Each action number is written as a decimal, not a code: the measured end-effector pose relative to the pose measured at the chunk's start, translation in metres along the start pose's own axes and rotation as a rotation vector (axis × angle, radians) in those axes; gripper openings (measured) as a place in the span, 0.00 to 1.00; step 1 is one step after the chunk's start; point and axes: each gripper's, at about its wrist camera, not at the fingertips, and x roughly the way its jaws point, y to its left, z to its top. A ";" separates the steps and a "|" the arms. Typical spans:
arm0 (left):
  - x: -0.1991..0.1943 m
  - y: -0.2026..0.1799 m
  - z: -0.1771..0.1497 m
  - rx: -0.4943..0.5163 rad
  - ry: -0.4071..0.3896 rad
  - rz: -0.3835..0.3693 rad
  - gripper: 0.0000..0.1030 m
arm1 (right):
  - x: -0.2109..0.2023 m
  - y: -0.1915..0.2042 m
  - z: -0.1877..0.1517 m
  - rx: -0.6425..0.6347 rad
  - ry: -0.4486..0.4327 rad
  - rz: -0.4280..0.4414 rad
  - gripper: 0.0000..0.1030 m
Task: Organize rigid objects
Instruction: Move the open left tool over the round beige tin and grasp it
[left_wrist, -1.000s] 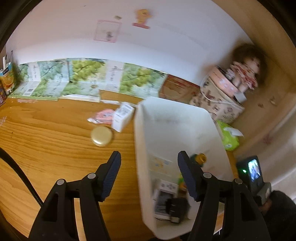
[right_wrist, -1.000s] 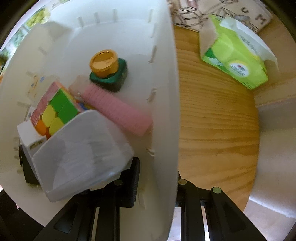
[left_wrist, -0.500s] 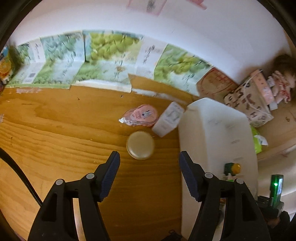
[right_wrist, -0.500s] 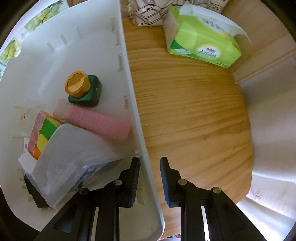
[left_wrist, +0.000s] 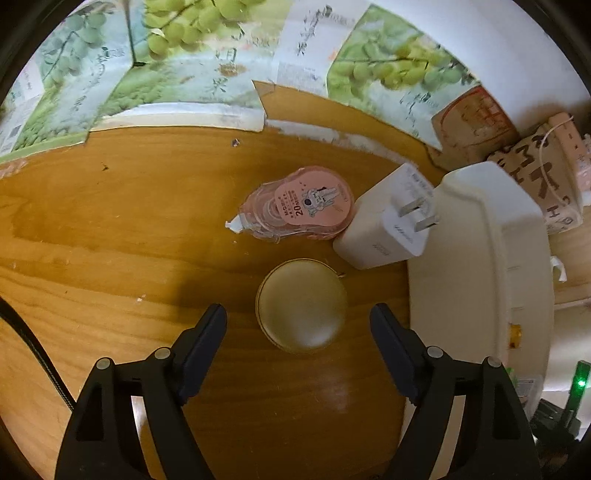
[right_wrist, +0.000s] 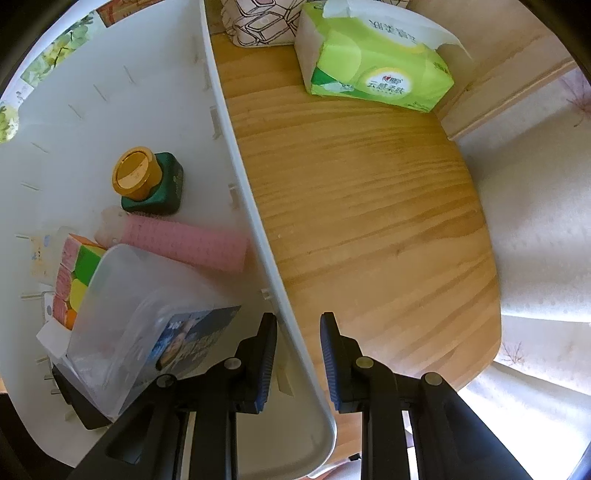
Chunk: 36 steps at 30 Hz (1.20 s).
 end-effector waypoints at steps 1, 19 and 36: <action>0.000 -0.003 0.001 0.014 -0.015 0.000 0.85 | -0.001 0.000 0.000 0.003 0.002 -0.001 0.24; 0.020 -0.030 0.008 0.150 -0.026 0.124 0.95 | -0.002 0.005 0.000 0.002 0.019 -0.014 0.24; 0.011 -0.016 0.018 0.172 -0.086 0.152 0.53 | -0.005 0.007 -0.001 -0.009 0.002 -0.013 0.24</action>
